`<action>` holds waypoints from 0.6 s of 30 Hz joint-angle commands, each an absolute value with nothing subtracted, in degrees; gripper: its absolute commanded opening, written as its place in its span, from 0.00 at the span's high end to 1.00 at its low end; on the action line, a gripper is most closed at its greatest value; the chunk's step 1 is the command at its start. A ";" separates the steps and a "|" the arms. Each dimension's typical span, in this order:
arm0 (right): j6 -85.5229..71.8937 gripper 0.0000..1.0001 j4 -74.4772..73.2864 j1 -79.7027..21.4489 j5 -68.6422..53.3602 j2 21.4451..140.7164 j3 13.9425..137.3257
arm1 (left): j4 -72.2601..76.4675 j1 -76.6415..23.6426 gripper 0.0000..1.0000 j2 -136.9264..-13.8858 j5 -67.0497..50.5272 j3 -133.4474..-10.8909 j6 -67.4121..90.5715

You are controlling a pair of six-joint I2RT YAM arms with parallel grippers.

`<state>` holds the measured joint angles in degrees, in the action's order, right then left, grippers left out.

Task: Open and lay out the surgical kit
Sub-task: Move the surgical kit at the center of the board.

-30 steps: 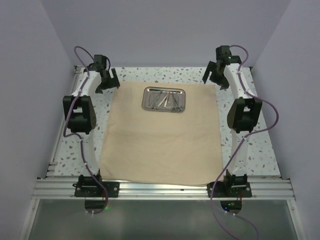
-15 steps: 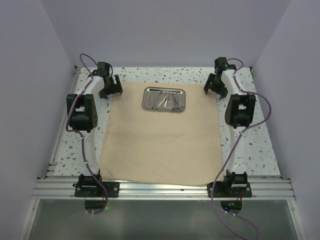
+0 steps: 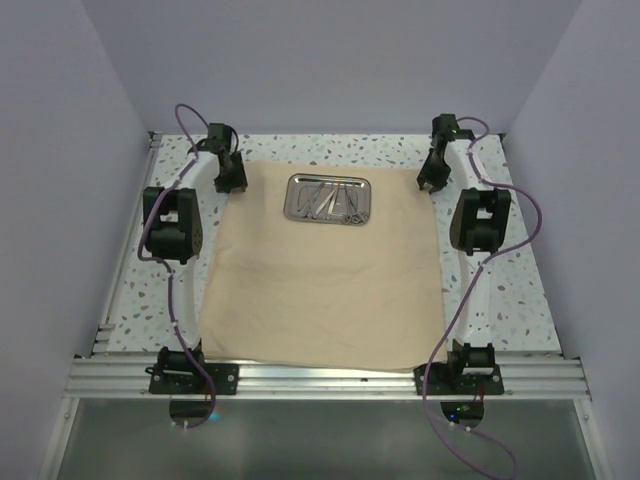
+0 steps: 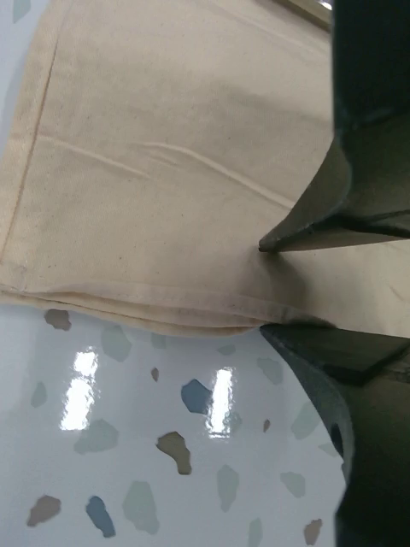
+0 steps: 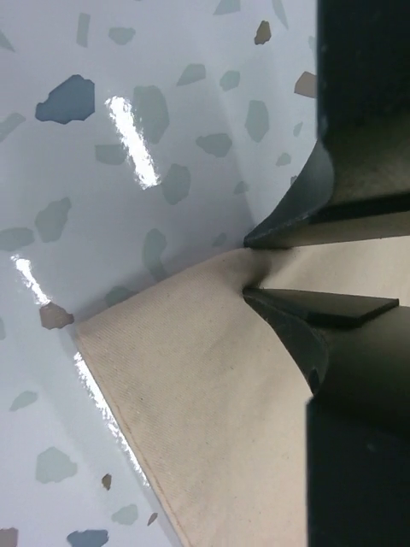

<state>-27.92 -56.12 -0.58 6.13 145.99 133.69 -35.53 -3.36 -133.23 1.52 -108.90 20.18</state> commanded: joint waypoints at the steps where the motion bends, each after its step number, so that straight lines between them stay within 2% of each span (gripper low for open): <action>1: -30.85 0.74 -51.24 -1.32 -2.81 153.36 133.94 | -37.88 -5.18 0.60 -137.54 -1.23 -111.26 20.12; 2: -31.28 0.89 -51.15 -1.49 -3.51 153.80 134.47 | -37.97 -5.27 0.82 -137.90 -1.58 -111.62 20.39; 3: -31.99 1.00 -51.07 -1.49 -4.30 154.59 135.60 | -38.32 -5.27 0.94 -138.68 -1.84 -112.06 20.65; 4: -32.34 1.00 -50.98 -1.41 -4.57 154.95 136.22 | -38.67 -5.19 1.00 -139.04 -1.67 -113.28 21.00; 12: -37.69 1.00 -45.19 -1.23 -6.50 156.27 143.70 | -39.73 -3.08 1.00 -139.57 5.88 -118.47 22.67; 18: -40.86 1.00 -42.80 -1.23 -0.10 155.48 145.64 | -39.20 2.10 1.00 -139.83 7.65 -123.22 24.43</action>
